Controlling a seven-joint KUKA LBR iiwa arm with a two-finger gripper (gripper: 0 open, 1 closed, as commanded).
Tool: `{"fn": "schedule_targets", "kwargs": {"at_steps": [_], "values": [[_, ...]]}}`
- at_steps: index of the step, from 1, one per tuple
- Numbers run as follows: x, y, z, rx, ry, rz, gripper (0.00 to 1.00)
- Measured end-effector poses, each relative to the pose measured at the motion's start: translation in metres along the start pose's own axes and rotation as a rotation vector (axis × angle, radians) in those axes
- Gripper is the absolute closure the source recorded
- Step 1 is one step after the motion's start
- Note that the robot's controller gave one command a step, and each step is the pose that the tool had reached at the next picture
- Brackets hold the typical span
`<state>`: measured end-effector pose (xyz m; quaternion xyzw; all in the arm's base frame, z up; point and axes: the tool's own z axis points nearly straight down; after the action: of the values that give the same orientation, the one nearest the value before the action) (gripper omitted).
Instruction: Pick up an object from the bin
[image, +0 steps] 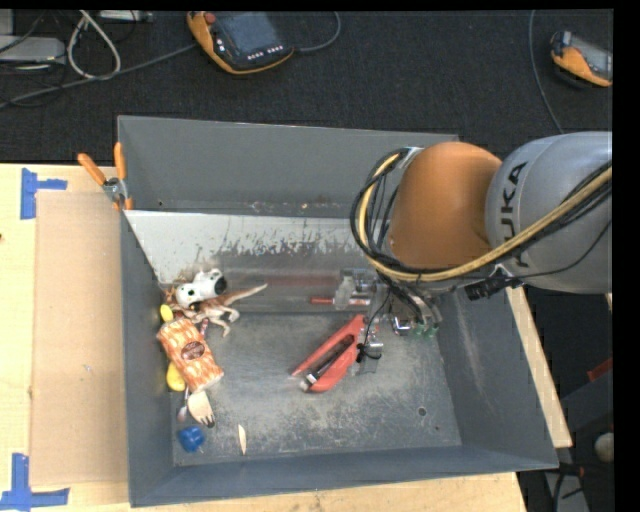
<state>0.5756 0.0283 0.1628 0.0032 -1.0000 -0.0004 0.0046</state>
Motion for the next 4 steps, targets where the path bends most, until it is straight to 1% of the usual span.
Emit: {"fn": "schedule_targets", "kwargs": {"at_steps": [1,2,3,4], "values": [[-0.002,0.000,-0.005,0.000,-0.008,0.001,0.00],[0.024,0.011,0.052,0.000,-0.010,-0.024,0.00],[0.010,-0.024,0.090,0.000,-0.028,-0.252,1.00],[0.010,-0.024,0.090,0.000,-0.028,-0.251,1.00]]}}
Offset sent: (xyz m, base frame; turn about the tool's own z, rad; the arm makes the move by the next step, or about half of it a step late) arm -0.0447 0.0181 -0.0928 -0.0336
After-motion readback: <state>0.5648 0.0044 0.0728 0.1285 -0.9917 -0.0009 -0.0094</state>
